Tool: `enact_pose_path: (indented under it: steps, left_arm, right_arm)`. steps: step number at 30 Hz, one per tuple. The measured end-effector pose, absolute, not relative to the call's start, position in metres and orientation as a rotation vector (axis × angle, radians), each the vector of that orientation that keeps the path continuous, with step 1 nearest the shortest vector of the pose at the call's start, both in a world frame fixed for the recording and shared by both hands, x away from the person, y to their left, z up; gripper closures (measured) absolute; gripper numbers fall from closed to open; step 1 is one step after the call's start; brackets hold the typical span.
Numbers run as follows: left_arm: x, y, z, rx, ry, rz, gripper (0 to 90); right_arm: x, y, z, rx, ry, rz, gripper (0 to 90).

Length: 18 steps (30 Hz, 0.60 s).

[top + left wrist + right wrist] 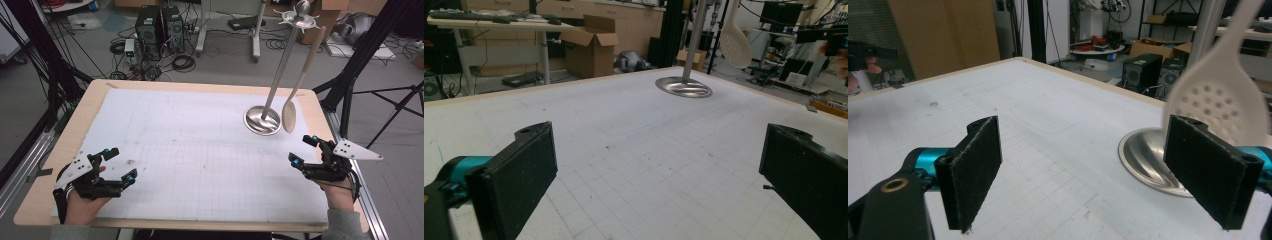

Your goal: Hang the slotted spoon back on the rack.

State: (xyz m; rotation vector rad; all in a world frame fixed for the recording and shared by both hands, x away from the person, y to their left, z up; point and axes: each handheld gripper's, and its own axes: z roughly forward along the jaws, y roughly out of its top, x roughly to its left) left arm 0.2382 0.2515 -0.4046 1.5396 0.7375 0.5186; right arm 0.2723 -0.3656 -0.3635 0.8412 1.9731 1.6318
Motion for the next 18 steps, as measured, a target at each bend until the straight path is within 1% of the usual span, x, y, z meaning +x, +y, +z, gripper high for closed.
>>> enact_pose_path:
  steps: [9, 18]
  left_arm:
    - [0.239, 0.250, -0.406, 1.546, 0.739, 0.515, 2.4]
    - [0.241, 0.247, -0.408, 1.561, 0.739, 0.510, 2.4]
  right_arm:
    - [0.259, -0.368, -0.383, 0.845, 1.965, 1.634, 14.5]
    - [0.251, -0.376, -0.396, 0.884, 1.928, 1.654, 14.3]
